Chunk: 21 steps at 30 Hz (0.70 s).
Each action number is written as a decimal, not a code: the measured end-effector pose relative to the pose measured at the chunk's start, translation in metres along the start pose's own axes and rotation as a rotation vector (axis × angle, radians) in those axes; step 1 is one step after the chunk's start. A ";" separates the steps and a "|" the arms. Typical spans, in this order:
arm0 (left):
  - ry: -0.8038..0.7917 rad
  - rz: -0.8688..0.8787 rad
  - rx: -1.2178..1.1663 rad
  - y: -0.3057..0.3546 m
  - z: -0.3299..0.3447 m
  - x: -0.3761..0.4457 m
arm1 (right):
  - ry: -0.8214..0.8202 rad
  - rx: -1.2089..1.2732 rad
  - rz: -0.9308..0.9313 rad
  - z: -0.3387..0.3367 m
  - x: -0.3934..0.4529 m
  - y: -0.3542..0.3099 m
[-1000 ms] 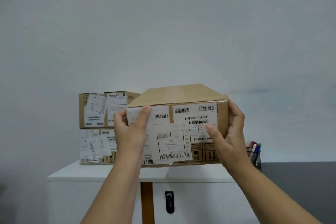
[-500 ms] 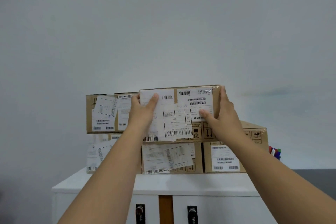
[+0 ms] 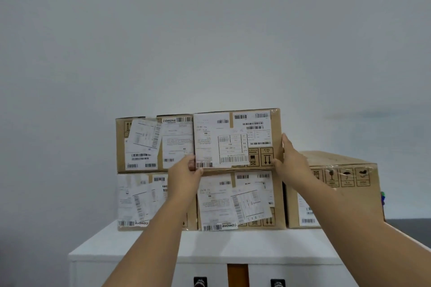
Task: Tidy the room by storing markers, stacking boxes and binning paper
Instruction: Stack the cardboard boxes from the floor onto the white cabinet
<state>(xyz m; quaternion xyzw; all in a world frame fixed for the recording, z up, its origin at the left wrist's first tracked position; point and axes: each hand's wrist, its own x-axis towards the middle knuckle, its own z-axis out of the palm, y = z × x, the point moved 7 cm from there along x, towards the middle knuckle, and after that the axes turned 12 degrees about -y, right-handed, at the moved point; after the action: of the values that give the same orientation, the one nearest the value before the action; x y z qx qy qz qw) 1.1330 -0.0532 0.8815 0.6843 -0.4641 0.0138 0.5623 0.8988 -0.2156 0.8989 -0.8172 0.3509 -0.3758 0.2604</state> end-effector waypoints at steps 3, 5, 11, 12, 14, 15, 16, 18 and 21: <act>0.056 -0.004 -0.034 -0.010 0.001 0.008 | 0.046 0.043 0.010 0.005 0.007 0.007; 0.100 -0.007 -0.039 -0.015 0.000 0.011 | 0.066 0.059 0.004 0.008 0.011 0.008; 0.202 0.006 -0.006 -0.028 -0.001 0.016 | 0.028 0.027 -0.008 0.014 0.019 0.014; 0.216 0.003 -0.012 -0.030 -0.001 0.015 | 0.021 0.026 -0.007 0.013 0.020 0.015; 0.221 -0.002 -0.032 -0.032 0.000 0.015 | 0.024 0.017 -0.001 0.012 0.022 0.016; 0.210 -0.008 -0.032 -0.032 0.000 0.017 | 0.029 0.012 0.001 0.012 0.022 0.017; 0.192 -0.020 -0.024 -0.033 0.000 0.019 | 0.031 0.005 0.005 0.012 0.023 0.017; 0.144 -0.028 0.006 -0.033 0.001 0.021 | 0.033 -0.016 0.013 0.013 0.023 0.018; 0.098 0.013 0.073 -0.028 0.003 0.017 | 0.047 -0.040 0.011 0.011 0.021 0.021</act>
<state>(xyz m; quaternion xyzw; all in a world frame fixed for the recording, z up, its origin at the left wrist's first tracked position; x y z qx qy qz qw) 1.1591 -0.0673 0.8687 0.7000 -0.4396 0.0678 0.5588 0.9092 -0.2429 0.8874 -0.8112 0.3689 -0.3864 0.2379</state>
